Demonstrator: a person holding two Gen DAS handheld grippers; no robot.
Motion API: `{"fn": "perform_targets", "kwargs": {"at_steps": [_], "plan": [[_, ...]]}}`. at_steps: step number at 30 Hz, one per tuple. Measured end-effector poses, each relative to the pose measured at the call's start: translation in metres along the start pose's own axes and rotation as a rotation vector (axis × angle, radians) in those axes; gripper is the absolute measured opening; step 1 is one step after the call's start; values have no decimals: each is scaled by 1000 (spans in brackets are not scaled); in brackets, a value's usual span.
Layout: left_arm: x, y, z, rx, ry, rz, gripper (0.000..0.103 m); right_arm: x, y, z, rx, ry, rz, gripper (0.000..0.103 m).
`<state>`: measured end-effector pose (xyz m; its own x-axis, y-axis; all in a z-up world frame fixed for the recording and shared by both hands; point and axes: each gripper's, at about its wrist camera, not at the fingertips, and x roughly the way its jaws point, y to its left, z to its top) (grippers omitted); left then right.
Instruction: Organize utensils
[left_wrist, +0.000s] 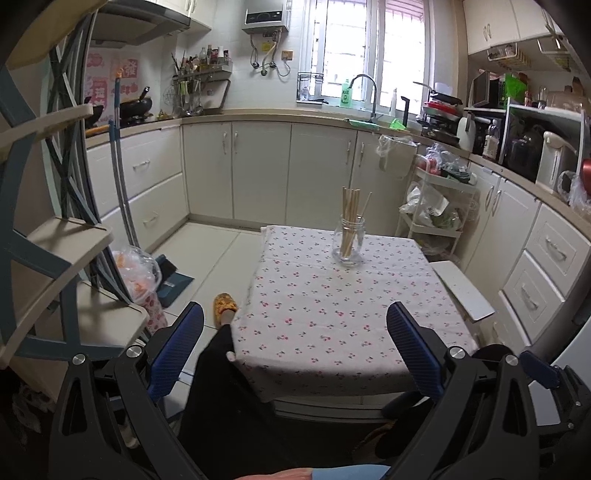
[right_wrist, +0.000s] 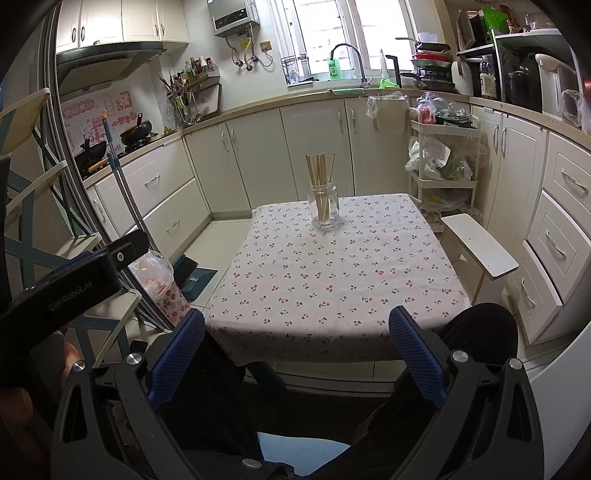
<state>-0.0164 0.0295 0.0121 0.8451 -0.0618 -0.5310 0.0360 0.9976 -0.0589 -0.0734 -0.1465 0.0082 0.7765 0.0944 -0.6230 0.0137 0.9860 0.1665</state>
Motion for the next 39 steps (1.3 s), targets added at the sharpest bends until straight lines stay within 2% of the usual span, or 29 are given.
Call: {"fn": "perform_targets", "kwargs": {"at_steps": [13, 39], "plan": [[-1, 0, 0, 11, 3, 26, 95, 2, 0, 0, -1, 3, 1, 96], [0, -1, 0, 10, 5, 25, 95, 2, 0, -1, -1, 7, 2, 96]]}}
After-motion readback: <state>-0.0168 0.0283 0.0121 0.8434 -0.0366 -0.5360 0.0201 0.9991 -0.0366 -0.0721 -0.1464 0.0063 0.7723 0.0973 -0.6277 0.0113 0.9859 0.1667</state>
